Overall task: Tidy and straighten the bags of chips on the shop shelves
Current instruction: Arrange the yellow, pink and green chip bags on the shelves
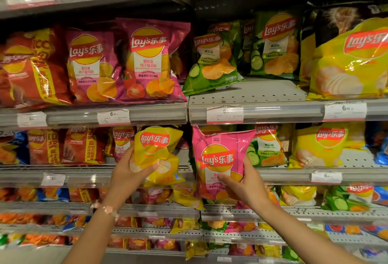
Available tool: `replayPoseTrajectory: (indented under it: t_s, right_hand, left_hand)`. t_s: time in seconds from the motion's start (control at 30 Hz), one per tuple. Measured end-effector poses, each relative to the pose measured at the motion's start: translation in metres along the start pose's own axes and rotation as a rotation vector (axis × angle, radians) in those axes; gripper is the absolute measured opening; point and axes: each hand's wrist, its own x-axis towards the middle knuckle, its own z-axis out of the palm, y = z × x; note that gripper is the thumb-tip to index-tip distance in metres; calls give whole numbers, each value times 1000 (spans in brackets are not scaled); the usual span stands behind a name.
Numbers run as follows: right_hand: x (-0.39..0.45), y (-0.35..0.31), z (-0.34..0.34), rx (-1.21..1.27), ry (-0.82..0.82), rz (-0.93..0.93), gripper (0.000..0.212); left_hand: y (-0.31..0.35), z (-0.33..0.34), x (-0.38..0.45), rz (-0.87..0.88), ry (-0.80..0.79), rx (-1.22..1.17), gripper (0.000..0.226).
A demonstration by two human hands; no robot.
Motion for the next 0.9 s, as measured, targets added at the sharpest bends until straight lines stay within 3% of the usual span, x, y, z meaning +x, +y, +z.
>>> replayPoseTrajectory:
  t_s: [0.27,0.5,0.9]
  right_hand:
    - [19,-29,54,31,-60,-3,75]
    - [59,-50,107,47,-70,72,91]
    - [107,-64,135,-2,-19,81,65]
  left_hand:
    - [-18,-56,-31,-36,92,41,79]
    - [-32,-81,-53,-15,148,-25,69]
    - [-42,-79,-69,-63,167,5,78]
